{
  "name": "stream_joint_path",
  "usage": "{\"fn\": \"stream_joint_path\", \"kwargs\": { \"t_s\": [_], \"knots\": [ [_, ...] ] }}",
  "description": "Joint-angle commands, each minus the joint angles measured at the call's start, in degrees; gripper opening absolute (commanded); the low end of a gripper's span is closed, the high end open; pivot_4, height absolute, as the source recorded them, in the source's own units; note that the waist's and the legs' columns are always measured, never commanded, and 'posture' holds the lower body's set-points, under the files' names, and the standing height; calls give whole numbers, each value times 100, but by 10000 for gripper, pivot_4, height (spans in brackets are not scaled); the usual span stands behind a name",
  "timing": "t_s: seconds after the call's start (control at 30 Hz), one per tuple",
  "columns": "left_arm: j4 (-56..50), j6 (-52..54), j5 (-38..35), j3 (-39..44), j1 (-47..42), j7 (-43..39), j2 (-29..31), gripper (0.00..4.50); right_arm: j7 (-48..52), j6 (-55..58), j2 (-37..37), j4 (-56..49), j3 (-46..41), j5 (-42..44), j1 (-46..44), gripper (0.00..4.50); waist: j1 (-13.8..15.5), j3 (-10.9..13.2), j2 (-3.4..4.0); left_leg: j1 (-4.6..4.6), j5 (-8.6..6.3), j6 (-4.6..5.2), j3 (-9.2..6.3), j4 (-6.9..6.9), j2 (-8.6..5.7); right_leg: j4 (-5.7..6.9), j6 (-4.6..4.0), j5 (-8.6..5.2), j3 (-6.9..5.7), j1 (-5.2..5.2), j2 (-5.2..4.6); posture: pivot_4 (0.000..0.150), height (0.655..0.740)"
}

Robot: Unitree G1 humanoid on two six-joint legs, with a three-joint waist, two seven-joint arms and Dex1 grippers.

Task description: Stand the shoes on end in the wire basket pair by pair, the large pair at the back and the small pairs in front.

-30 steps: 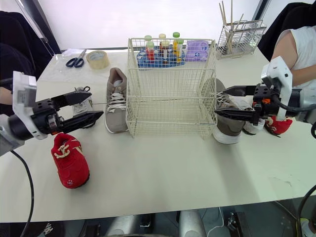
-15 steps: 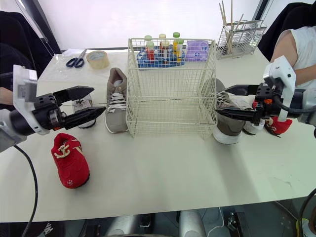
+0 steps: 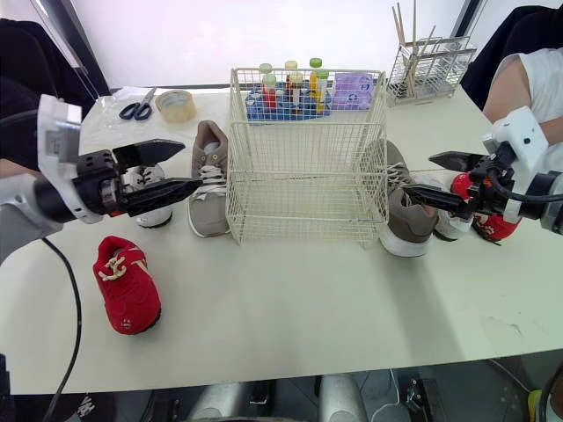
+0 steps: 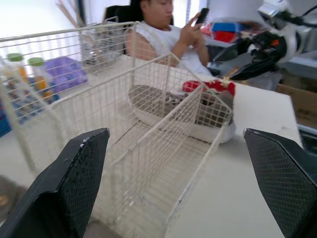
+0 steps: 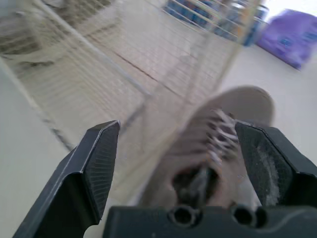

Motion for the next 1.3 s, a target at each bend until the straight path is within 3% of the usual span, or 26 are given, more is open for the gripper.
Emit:
{"fn": "stream_joint_path", "kwargs": {
  "t_s": [0.03,0.23,0.4,0.63,0.87,1.17,1.3],
  "knots": [
    [214,-177,249,-218,-303,-316,-121,45000,-905,747,254,-566,-589,106,31,39940,-8,0,0,0,4,2,0,-1,0,0,2,1,0,-1,1,1500,7400],
    [669,-409,742,-612,-706,-816,-463,45000,-2483,1835,1350,-1586,-834,4,234,39940,-3,-2,-2,0,10,3,-1,-3,5,4,6,3,1,-3,8,1500,7400],
    [803,-529,980,-633,-721,-1032,-608,45000,-3065,2082,2090,-2050,-683,-57,514,39940,-3,-3,-1,0,13,1,-1,-1,2,4,7,4,1,-1,8,1500,7400],
    [738,-552,1112,-508,-608,-1069,-661,45000,-3491,1675,2573,-1932,-117,-526,962,39940,-12,-6,-1,1,13,3,-1,2,2,5,8,4,1,1,11,1500,7400],
    [651,-536,1147,-378,-484,-1025,-594,45000,-3723,1040,2966,-1314,243,-879,797,39940,-31,-10,-7,24,8,11,-1,1,3,5,7,4,1,23,15,1500,7400],
    [621,-537,1202,-322,-448,-1012,-577,45000,-3771,864,3032,-1294,294,-963,686,2676,-22,-14,-13,68,2,19,-1,-6,6,2,-8,-5,1,59,16,1500,7400],
    [678,-562,1254,-349,-504,-1052,-570,45000,-3771,1096,2899,-1544,81,-783,388,821,-18,-14,-12,68,2,19,-1,-7,6,3,-6,-4,1,58,15,1500,7400]
  ]
}}
